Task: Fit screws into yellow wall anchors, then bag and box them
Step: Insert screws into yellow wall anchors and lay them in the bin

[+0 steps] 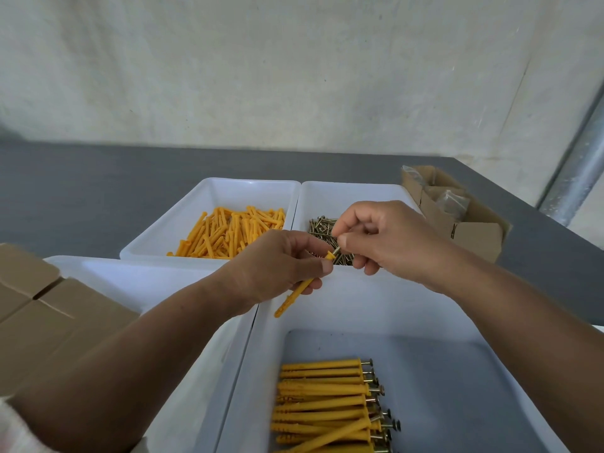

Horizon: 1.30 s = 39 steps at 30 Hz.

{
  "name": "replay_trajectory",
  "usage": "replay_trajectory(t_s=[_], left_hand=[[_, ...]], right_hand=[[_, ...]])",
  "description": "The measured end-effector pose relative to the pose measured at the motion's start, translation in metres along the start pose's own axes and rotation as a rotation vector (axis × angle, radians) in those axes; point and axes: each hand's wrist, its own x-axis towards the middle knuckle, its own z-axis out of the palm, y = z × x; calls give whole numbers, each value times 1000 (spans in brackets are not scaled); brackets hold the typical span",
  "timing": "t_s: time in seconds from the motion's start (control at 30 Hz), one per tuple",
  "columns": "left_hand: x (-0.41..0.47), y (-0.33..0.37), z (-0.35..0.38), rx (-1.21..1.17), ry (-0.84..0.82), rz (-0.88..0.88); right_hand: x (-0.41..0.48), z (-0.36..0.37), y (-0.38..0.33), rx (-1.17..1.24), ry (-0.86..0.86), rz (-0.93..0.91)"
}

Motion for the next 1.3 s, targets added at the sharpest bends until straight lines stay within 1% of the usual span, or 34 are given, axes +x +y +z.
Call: replay_trajectory(t_s=[0.13, 0.33, 0.43, 0.5, 0.57, 0.7, 0.83, 0.97, 1.07, 1.3], left_hand=[[0, 2, 0, 19, -6, 7], [-1, 3, 0, 48, -25, 4], [-2, 3, 1, 90, -54, 21], [-3, 3, 1, 86, -61, 29], [-3, 2, 0, 43, -29, 19], [0, -1, -2, -36, 82, 30], [2, -4, -8, -34, 219, 56], [5, -9, -18, 32, 420, 59], [9, -15, -26, 174, 545, 49], [10, -25, -36, 495, 648, 5]], right_hand=[[-6, 2, -8, -317, -49, -101], [-13, 5, -15, -662, -170, -220], [-15, 4, -18, -774, -220, -249], [-16, 1, -19, -807, -263, -216], [-18, -2, -21, -809, -356, -119], [-25, 2, -21, -685, -642, 148], [-28, 14, -16, -660, -815, 261], [-30, 22, -12, -681, -899, 326], [-31, 28, -9, -699, -946, 368], [-32, 34, -7, -752, -969, 366]])
